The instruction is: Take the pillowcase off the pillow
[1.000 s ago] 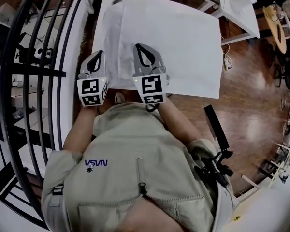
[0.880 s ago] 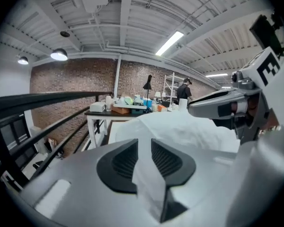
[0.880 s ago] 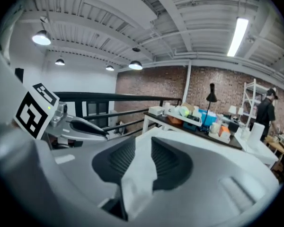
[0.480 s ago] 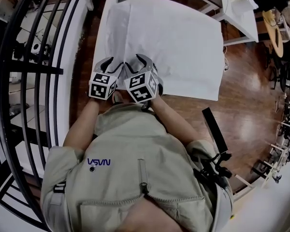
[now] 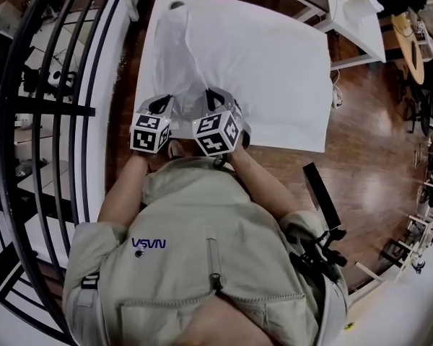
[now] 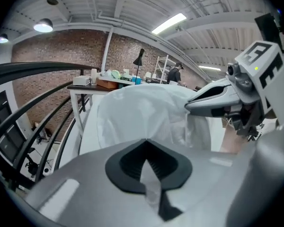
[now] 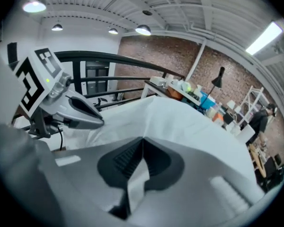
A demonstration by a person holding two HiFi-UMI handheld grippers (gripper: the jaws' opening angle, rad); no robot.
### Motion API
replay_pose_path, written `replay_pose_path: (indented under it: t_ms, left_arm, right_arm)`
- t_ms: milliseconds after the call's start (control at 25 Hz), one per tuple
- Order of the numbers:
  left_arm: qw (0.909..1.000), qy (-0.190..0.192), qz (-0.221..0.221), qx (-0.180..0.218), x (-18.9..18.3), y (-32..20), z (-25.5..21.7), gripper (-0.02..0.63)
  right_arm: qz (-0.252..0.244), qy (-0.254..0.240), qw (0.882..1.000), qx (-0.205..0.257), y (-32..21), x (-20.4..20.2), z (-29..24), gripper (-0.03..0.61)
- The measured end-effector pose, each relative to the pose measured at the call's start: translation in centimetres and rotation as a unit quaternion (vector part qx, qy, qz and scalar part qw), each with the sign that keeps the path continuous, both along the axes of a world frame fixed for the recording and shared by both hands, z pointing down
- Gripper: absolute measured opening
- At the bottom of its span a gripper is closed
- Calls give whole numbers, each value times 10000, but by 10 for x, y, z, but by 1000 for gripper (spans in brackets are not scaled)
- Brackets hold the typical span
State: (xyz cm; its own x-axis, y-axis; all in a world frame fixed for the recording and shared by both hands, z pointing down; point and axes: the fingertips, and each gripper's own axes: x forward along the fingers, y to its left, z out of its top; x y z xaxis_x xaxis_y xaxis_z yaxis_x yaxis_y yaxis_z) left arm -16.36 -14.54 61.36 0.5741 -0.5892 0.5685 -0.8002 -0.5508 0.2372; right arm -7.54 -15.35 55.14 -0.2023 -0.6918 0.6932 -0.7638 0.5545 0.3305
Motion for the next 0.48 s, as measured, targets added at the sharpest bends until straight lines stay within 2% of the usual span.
replay_pose_path:
  t_ms: [200,480]
  left_arm:
    - [9990,-60,-443,63,-19,-2,-3,6]
    - [9985,-63,-541,109,-6,0,-10,6]
  right_arm:
    - [651,-326,9970,250,-5,47,-19,5]
    - [1413,-737,9864,415,4,104,-34,5]
